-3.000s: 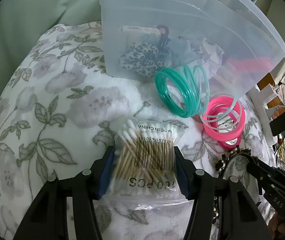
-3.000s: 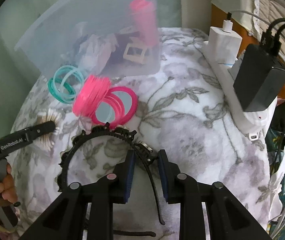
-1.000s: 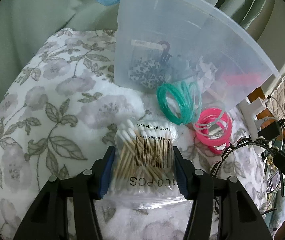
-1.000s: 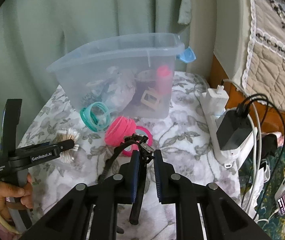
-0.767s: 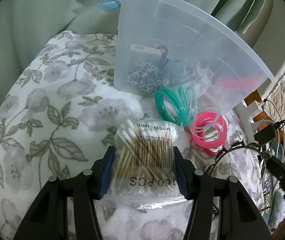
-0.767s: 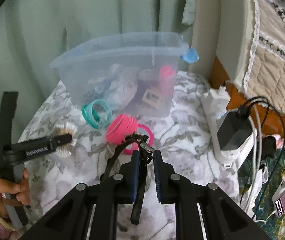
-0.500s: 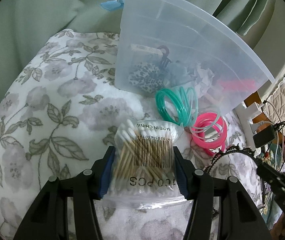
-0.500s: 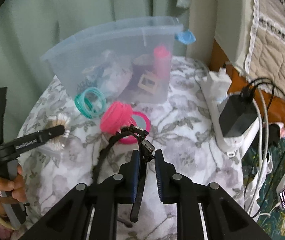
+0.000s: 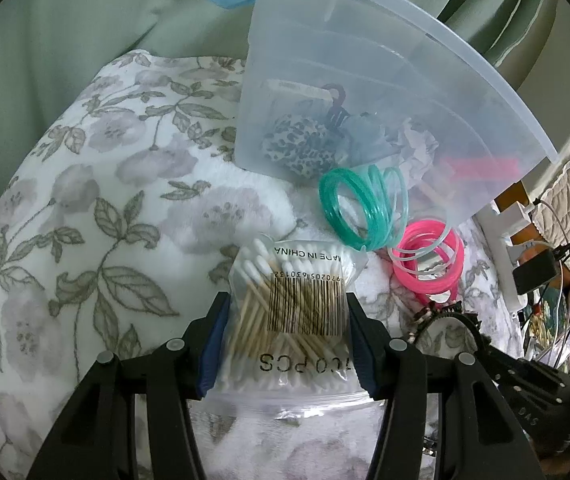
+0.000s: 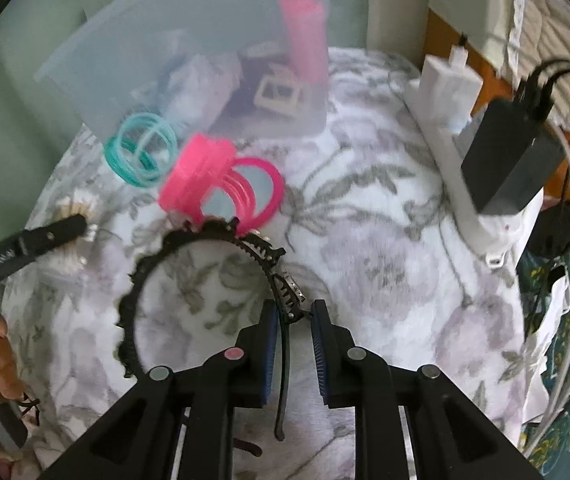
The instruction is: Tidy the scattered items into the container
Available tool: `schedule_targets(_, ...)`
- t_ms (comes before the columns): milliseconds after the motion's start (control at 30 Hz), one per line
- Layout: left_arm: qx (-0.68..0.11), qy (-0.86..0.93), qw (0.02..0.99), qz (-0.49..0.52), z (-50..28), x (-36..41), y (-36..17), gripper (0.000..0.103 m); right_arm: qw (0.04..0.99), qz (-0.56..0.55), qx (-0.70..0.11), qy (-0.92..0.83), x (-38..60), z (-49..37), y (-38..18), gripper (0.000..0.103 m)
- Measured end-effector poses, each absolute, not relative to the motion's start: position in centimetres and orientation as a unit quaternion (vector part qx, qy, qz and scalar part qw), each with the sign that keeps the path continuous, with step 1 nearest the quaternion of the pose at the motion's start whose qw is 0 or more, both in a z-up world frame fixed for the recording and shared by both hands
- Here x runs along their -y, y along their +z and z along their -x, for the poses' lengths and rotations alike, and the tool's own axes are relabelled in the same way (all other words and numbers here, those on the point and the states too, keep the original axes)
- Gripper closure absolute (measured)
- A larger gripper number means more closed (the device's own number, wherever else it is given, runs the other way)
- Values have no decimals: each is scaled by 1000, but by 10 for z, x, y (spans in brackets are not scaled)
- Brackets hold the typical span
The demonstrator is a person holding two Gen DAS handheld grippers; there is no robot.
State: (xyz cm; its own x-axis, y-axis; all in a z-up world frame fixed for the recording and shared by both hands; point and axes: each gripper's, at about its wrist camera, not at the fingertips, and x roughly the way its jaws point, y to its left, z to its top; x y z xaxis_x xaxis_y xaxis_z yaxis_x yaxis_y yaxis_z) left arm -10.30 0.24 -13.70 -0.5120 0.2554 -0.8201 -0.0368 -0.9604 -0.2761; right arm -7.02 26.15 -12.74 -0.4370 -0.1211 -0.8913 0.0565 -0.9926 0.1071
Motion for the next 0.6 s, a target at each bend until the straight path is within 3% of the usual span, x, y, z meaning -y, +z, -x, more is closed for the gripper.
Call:
schedule_targets(133, 112, 861, 83, 490, 104, -3, -139, 47, 53, -528, 21, -847, -259, 73, -132, 78)
schedule_targets(200, 110, 861, 83, 490, 104, -4, -139, 47, 55, -526, 10, -849, -255, 76, -133, 71)
schedule_targets(333, 108, 861, 83, 490, 104, -5, -138, 47, 52, -515, -20, -855, -246, 78, -135, 69)
schedule_targets(467, 108, 860, 81, 491, 104, -4, -139, 47, 48, -508, -24, -860, -246, 77, -134, 82)
schedule_targets(600, 107, 862, 83, 489, 103, -5, -136, 47, 47, -499, -25, -865, -247, 73, -129, 84)
